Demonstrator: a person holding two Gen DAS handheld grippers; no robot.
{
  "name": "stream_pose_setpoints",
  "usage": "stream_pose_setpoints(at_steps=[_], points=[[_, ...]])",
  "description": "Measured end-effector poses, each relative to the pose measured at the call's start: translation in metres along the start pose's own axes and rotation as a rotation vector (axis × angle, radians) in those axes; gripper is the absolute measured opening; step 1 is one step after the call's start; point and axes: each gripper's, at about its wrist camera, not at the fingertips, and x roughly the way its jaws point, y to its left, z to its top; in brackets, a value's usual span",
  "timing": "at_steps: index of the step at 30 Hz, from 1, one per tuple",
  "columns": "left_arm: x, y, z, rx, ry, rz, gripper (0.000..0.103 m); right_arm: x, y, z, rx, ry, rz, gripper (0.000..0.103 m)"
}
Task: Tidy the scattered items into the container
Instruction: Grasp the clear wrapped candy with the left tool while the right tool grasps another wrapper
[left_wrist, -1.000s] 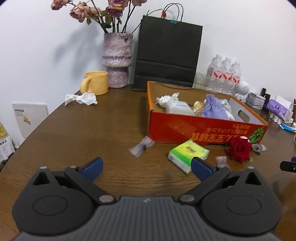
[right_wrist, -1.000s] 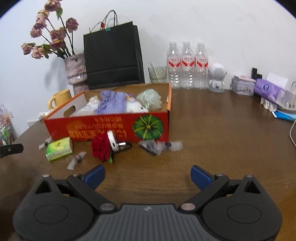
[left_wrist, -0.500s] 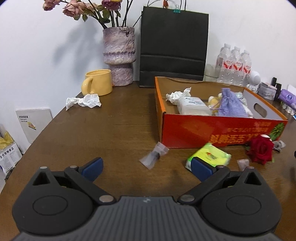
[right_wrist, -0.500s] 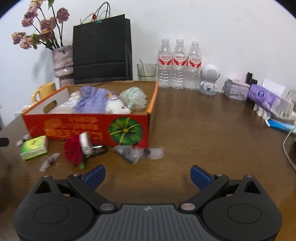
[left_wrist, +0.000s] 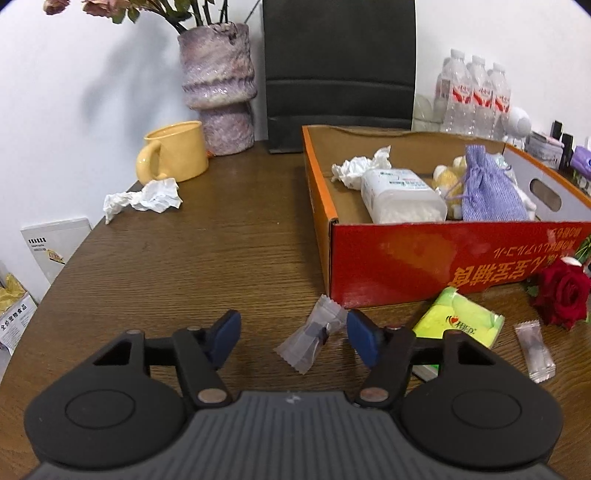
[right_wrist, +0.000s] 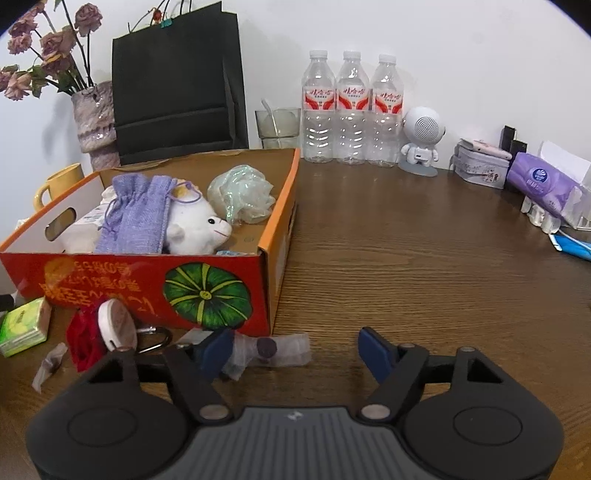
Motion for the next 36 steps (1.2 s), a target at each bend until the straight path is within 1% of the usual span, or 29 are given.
stream_pose_setpoints(at_steps=[2, 5, 6, 8, 10, 11, 12, 13, 14, 15, 16, 17, 23, 29, 32, 36], points=[[0.004, 0.001, 0.0, -0.003, 0.013, -0.003, 0.066, 0.005, 0.001, 0.0, -0.003, 0.018, 0.003, 0.06], [0.006, 0.002, 0.001, -0.006, 0.011, -0.013, 0.066, 0.007, 0.004, -0.002, -0.02, 0.02, -0.009, 0.056], [0.006, 0.002, 0.0, -0.001, 0.007, -0.021, 0.062, 0.007, 0.005, -0.003, -0.023, 0.018, -0.009, 0.054], [0.006, 0.001, 0.0, 0.007, 0.004, -0.042, 0.053, 0.005, 0.005, -0.004, -0.029, 0.011, -0.005, 0.043], [0.004, -0.002, 0.0, 0.023, 0.003, -0.069, 0.036, 0.003, 0.006, -0.006, -0.032, 0.007, -0.005, 0.041], [0.003, -0.004, 0.0, 0.029, 0.003, -0.074, 0.034, 0.003, 0.007, -0.006, -0.036, 0.003, -0.004, 0.036], [0.002, -0.006, 0.0, 0.034, 0.003, -0.076, 0.029, 0.001, 0.008, -0.007, -0.044, -0.002, -0.007, 0.033], [0.001, -0.008, -0.001, 0.04, 0.001, -0.079, 0.023, 0.0, 0.009, -0.007, -0.049, -0.004, -0.011, 0.032], [0.0, -0.009, -0.002, 0.044, 0.0, -0.085, 0.02, -0.001, 0.01, -0.008, -0.054, -0.006, -0.014, 0.032], [-0.001, -0.011, -0.003, 0.049, -0.003, -0.085, 0.02, -0.002, 0.011, -0.009, -0.059, -0.007, -0.016, 0.031], [-0.002, -0.012, -0.004, 0.055, -0.006, -0.082, 0.019, -0.003, 0.012, -0.009, -0.065, -0.009, -0.018, 0.027], [-0.003, -0.013, -0.005, 0.056, -0.009, -0.081, 0.019, -0.005, 0.013, -0.01, -0.069, -0.012, -0.014, 0.014], [-0.007, -0.015, -0.009, 0.055, -0.026, -0.066, 0.019, -0.01, 0.013, -0.013, -0.065, -0.017, -0.013, 0.013], [-0.014, -0.019, -0.014, 0.057, -0.036, -0.065, 0.019, -0.019, 0.013, -0.017, -0.06, -0.043, -0.015, 0.009], [-0.022, -0.019, -0.015, 0.061, -0.055, -0.062, 0.019, -0.027, 0.013, -0.018, -0.058, -0.057, -0.012, 0.004], [-0.034, -0.018, -0.015, 0.061, -0.087, -0.051, 0.019, -0.035, 0.011, -0.019, -0.055, -0.069, -0.01, 0.004]])
